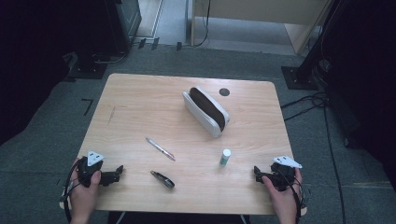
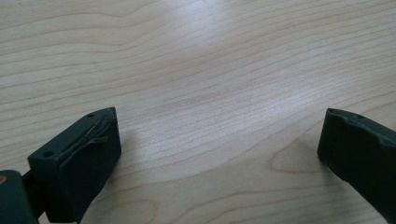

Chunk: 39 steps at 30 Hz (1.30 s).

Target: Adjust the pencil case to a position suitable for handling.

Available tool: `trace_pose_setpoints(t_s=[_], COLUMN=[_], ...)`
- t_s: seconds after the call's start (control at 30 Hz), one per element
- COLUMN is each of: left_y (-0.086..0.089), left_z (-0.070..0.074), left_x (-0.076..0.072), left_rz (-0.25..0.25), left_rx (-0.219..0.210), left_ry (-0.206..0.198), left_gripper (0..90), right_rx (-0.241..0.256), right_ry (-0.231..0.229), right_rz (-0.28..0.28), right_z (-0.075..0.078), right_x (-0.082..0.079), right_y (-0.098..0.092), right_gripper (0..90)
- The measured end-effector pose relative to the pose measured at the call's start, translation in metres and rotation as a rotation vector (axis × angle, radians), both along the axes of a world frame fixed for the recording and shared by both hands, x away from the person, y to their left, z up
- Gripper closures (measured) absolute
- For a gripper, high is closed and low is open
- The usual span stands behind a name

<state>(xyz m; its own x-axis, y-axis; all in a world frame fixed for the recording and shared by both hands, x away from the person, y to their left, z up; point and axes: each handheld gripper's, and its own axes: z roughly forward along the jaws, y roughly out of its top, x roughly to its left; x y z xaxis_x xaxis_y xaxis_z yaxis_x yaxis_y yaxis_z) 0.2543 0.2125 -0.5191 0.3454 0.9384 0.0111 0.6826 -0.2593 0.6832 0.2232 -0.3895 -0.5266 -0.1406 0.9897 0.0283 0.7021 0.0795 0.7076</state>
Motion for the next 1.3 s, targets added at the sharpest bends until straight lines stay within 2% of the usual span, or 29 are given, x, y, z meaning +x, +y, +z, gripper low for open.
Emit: trace_pose_setpoints(t_s=[0.27, 0.33, 0.4, 0.47, 0.7, 0.73, 0.87, 1.0, 1.03, 1.3], left_y=[0.0, 0.0, 0.0, 0.0, 0.0, 0.0, 0.0, 0.0, 0.0, 0.0], left_z=[0.0, 0.0, 0.0, 0.0, 0.0, 0.0, 0.0, 0.0, 0.0, 0.0], left_x=[0.001, 0.001, 0.001, 0.001, 0.001, 0.001, 0.001, 0.001, 0.001, 0.001], left_rz=[-0.001, -0.001, -0.001, -0.001, -0.001, -0.001, -0.001, -0.001, -0.001, -0.001], left_rx=[0.0, 0.001, 0.001, 0.0, 0.001, 0.0, 0.001, 0.0, 0.0, 0.0], left_ry=[0.001, 0.001, 0.001, 0.001, 0.001, 0.001, 0.001, 0.001, 0.001, 0.001], left_gripper=[0.0, 0.0, 0.0, 0.0, 0.0, 0.0, 0.0, 0.0, 0.0, 0.0], right_rx=[0.001, 0.01, 0.013, 0.036, 0.026, 0.038, 0.064, 0.071, 0.08, 0.088], right_ry=[0.001, -0.012, -0.028, -0.048, -0.092, -0.11, -0.144, -0.153, -0.155, -0.142], right_rz=[-0.006, 0.002, -0.01, -0.007, 0.026, 0.041, 0.085, 0.12, 0.141, 0.194], right_z=[0.0, 0.003, 0.005, 0.011, 0.03, 0.041, 0.057, 0.067, 0.074, 0.091], right_x=[0.0, -0.002, -0.003, -0.004, 0.001, 0.004, 0.009, 0.015, 0.022, 0.047], right_y=[0.001, 0.001, 0.002, 0.002, 0.011, 0.016, 0.023, 0.027, 0.03, 0.042], right_gripper=[0.0, 14.6, 15.9, 15.4, 22.4, 23.6, 29.7, 32.8, 34.5, 36.9])
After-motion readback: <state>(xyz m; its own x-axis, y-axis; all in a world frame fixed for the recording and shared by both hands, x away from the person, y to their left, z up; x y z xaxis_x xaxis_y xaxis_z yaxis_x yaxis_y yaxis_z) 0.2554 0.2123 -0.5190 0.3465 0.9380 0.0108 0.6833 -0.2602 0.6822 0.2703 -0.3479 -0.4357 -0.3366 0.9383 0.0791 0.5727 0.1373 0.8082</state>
